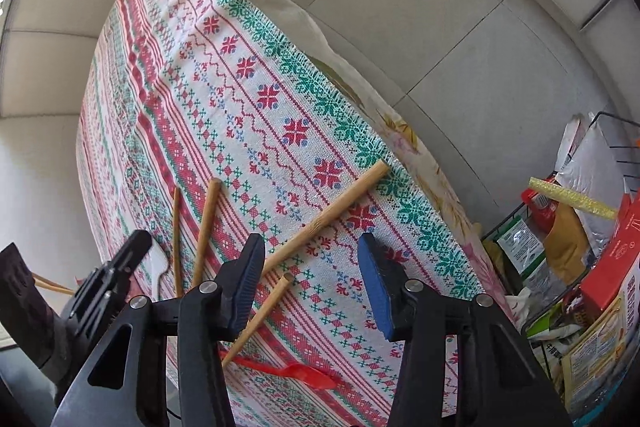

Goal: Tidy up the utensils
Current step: 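Grasp a chopstick with the left tool while the right tool grasps another chopstick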

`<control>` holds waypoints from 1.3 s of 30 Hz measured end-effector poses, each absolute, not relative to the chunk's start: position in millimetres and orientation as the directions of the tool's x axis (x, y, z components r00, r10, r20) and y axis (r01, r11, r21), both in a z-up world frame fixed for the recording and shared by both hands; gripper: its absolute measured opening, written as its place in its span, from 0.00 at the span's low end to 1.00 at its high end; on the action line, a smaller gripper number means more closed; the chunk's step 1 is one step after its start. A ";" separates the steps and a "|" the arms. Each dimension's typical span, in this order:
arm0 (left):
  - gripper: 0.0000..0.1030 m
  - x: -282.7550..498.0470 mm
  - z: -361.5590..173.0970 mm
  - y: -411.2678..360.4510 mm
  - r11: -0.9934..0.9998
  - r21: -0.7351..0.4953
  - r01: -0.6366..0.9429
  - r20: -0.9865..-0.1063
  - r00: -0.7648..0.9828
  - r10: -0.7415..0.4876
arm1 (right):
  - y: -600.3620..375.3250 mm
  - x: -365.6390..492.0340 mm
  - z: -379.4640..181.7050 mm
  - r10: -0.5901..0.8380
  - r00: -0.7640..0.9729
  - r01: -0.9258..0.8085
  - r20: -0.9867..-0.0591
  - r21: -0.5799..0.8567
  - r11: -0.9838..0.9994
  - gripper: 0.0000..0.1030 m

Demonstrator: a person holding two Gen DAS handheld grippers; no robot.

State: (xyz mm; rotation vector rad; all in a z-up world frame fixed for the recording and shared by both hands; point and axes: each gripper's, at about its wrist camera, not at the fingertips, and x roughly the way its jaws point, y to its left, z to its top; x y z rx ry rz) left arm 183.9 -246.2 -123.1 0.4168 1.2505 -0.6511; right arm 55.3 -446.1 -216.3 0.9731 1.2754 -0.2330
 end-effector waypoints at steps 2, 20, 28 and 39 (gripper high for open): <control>0.11 183.3 -133.3 -253.8 0.742 -0.029 0.670 -0.969 0.162 -0.185 | -446.0 56.4 -215.5 0.347 0.328 0.641 -0.879 0.477 0.602 0.49; 0.05 180.5 -132.7 -262.4 0.716 0.159 0.680 -0.934 0.339 -0.115 | -447.5 59.7 -217.2 0.333 0.343 0.664 -0.878 0.478 0.575 0.44; 0.05 175.5 -53.6 -230.6 0.759 0.169 0.629 -0.864 0.465 -0.193 | -441.2 64.0 -218.6 0.333 0.344 0.674 -0.878 0.478 0.563 0.39; 0.05 132.4 12.3 -138.9 0.859 0.148 0.490 -0.711 0.656 -0.252 | -429.5 67.6 -214.7 0.188 0.344 0.729 -0.920 0.388 0.564 0.15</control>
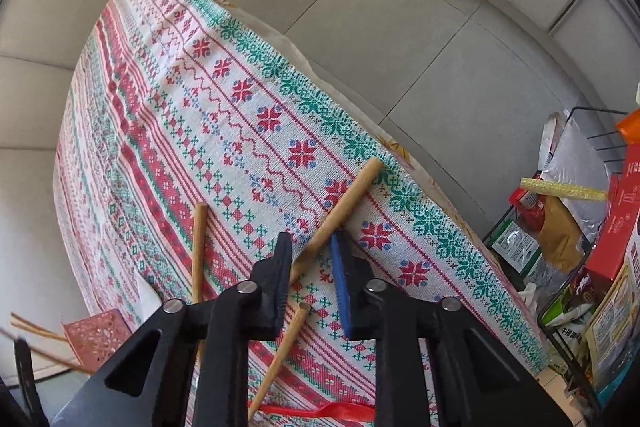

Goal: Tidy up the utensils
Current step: 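Grasp a chopstick with the left tool while the right tool grasps another chopstick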

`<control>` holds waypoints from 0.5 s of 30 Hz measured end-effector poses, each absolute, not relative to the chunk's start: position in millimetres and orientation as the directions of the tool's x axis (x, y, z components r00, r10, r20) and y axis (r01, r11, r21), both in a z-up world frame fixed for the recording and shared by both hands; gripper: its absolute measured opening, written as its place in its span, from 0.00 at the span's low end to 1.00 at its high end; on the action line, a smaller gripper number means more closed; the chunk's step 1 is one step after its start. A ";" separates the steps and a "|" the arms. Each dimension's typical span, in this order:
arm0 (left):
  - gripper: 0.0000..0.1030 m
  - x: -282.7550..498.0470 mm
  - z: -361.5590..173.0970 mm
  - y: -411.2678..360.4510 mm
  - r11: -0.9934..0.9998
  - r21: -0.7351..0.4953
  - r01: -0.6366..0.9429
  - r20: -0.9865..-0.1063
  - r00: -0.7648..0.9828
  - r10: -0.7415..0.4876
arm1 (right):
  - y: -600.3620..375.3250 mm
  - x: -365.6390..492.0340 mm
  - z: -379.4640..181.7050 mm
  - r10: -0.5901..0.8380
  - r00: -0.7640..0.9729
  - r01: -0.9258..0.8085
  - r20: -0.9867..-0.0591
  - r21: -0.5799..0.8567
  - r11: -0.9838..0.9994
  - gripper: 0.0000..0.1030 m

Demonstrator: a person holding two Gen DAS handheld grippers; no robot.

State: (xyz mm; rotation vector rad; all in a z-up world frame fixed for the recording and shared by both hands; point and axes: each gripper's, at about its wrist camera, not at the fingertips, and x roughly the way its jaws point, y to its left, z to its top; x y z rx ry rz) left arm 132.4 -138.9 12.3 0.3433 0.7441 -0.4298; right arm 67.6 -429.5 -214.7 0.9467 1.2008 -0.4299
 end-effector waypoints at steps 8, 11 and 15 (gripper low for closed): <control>0.05 119.8 25.6 -80.0 0.913 0.013 0.408 -0.638 0.706 -0.307 | -439.7 61.9 -219.4 0.220 0.400 0.743 -0.890 0.455 0.490 0.09; 0.05 119.2 27.5 -66.4 0.926 -0.001 0.378 -0.614 0.731 -0.299 | -442.5 62.1 -221.9 0.253 0.425 0.738 -0.869 0.494 0.459 0.08; 0.05 119.3 29.1 -53.0 0.933 -0.025 0.359 -0.601 0.741 -0.301 | -445.0 61.4 -221.1 0.290 0.457 0.723 -0.841 0.541 0.429 0.07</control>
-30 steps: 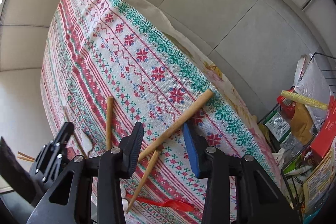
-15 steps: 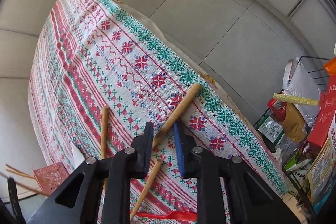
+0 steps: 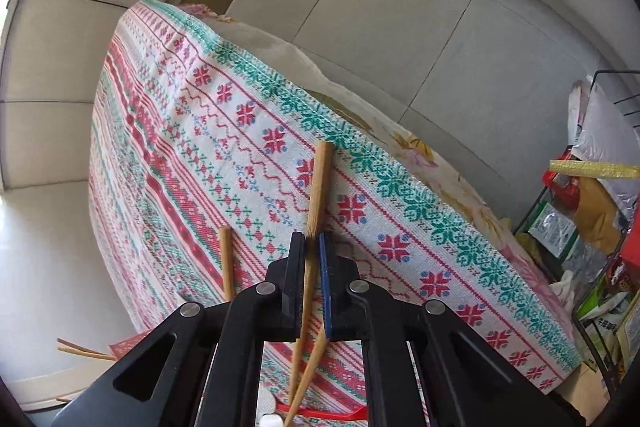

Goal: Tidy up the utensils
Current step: 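Grasp a chopstick with the left tool while the right tool grasps another chopstick, then carry both upright chopsticks to the pink holder and lower them in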

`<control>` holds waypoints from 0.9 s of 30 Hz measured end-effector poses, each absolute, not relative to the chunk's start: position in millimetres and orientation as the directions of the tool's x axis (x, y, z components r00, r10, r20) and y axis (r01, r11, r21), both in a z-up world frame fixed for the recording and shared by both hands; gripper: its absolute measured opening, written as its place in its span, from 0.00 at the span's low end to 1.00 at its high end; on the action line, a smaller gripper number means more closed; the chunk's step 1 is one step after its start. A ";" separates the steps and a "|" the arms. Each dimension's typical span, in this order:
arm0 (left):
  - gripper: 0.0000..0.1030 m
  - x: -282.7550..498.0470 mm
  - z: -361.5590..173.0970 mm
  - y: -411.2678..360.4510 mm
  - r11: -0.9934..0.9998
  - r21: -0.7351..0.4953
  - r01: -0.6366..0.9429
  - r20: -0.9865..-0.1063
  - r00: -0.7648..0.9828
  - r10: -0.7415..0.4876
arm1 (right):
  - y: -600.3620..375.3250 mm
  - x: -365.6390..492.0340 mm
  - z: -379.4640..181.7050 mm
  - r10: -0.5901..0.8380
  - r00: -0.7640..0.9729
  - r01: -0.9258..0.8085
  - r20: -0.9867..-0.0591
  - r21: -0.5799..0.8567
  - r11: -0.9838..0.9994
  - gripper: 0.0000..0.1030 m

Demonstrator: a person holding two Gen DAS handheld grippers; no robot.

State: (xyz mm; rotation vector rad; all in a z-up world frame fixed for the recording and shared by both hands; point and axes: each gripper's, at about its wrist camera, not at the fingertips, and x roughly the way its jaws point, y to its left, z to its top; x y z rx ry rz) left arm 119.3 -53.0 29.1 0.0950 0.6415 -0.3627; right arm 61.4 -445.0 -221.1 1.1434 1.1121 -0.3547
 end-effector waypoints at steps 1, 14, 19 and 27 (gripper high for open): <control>0.05 118.6 30.3 -50.5 0.934 -0.030 0.356 -0.596 0.744 -0.302 | -444.6 60.9 -217.0 0.287 0.467 0.715 -0.836 0.548 0.433 0.07; 0.05 87.3 76.7 -24.2 0.940 -0.088 0.330 -0.429 0.839 -0.335 | -396.9 42.3 -100.9 0.193 0.682 0.450 -0.706 0.612 0.650 0.06; 0.05 70.4 103.3 2.2 0.946 -0.140 0.292 -0.290 0.902 -0.321 | -366.8 39.8 -63.5 0.169 0.738 0.342 -0.653 0.578 0.740 0.00; 0.05 82.8 98.4 17.3 0.937 -0.213 0.276 -0.328 0.883 -0.335 | -364.0 68.5 -77.5 0.210 0.650 0.335 -0.730 0.523 0.784 0.03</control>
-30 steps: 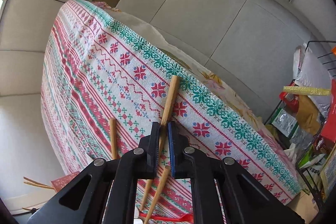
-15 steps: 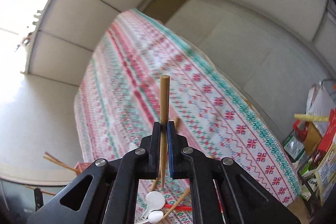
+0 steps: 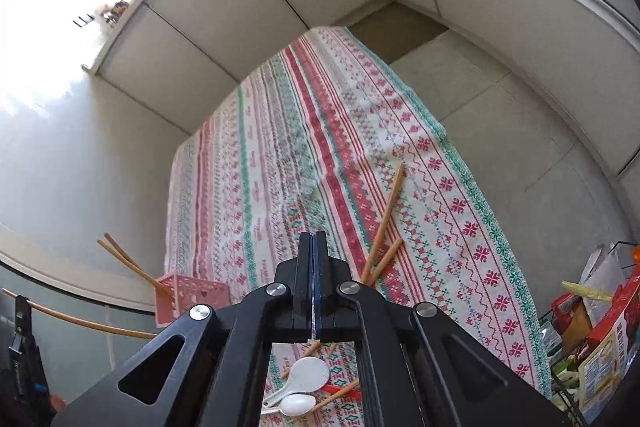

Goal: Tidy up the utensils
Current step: 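Carry both upright chopsticks to the pink holder and lower them in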

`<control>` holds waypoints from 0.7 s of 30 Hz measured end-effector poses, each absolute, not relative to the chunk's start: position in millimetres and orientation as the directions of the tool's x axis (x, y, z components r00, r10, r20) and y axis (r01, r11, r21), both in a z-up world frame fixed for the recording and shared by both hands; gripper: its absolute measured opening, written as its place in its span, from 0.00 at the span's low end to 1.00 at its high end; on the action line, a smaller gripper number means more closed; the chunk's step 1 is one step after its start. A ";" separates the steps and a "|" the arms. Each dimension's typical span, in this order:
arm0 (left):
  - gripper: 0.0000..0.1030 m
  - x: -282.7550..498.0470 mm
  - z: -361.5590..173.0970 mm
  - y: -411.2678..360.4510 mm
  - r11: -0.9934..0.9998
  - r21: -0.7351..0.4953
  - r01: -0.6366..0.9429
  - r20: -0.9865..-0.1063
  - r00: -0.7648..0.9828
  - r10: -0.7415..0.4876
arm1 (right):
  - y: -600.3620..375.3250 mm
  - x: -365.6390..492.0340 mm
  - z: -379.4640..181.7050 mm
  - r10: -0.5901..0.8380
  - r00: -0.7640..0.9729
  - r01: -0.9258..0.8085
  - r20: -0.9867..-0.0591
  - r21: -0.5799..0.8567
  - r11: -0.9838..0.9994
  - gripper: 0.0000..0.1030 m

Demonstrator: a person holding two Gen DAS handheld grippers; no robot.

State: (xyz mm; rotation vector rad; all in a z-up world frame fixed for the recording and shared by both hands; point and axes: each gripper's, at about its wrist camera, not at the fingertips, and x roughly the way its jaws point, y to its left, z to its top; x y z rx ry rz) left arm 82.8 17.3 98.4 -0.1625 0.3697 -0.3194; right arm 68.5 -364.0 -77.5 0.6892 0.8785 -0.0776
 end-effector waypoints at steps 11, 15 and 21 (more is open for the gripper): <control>0.05 90.9 74.9 -4.4 0.929 -0.184 0.322 -0.418 0.829 -0.371 | -390.3 154.7 -162.1 0.156 0.430 0.452 -0.889 0.361 0.815 0.38; 0.05 96.1 68.3 -8.2 0.934 -0.159 0.320 -0.443 0.822 -0.357 | -384.7 180.8 -186.7 0.100 0.351 0.488 -0.931 0.273 0.829 0.31; 0.05 103.3 61.5 -5.8 0.940 -0.145 0.308 -0.467 0.817 -0.339 | -375.4 194.8 -189.7 -0.006 0.310 0.518 -0.951 0.164 0.840 0.13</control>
